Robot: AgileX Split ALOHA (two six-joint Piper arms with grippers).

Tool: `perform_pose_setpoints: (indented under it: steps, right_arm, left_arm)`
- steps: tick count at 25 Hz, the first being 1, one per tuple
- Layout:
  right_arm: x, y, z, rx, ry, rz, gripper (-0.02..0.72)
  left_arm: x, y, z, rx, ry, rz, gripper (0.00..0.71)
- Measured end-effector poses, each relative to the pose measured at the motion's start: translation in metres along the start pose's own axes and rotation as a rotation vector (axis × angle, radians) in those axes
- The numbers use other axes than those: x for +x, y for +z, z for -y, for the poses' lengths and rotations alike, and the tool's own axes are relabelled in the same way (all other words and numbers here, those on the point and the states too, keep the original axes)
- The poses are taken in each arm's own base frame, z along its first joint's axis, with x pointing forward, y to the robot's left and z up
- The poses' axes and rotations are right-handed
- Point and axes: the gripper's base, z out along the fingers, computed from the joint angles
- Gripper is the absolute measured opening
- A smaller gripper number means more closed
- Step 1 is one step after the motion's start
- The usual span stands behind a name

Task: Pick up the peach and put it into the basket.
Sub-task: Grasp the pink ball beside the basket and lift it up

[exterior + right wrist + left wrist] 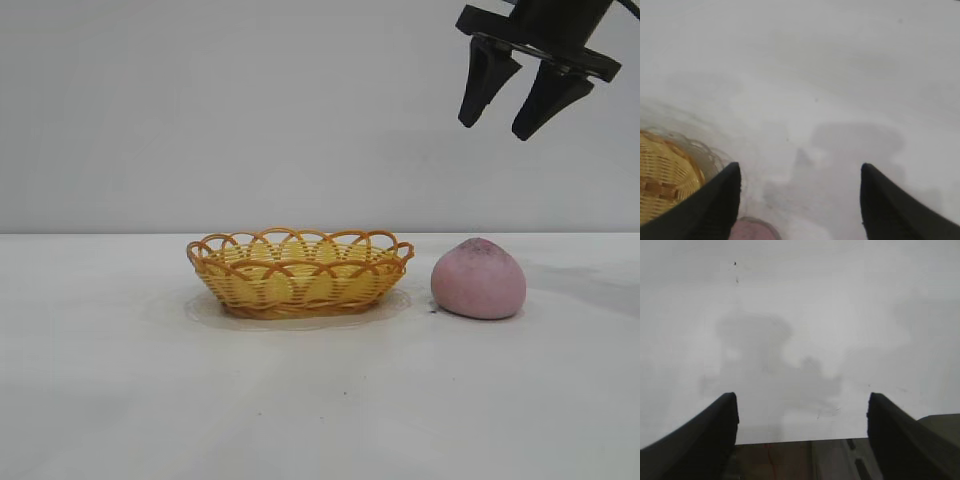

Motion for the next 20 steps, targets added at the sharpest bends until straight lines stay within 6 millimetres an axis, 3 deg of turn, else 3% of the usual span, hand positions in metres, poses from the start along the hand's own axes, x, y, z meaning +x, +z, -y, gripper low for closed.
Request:
perform_pose_setpoints:
  steps: [9,20]
  right_arm:
    - [0.0,0.0,0.0,0.004,-0.005,-0.002,0.465]
    - [0.002,0.0,0.003,0.028,-0.032,-0.022,0.465]
  left_arm:
    - [0.073,-0.01,0.009,-0.008,0.003,0.201,0.519]
    - [0.127,-0.043,0.016,-0.041,0.021,0.592,0.519]
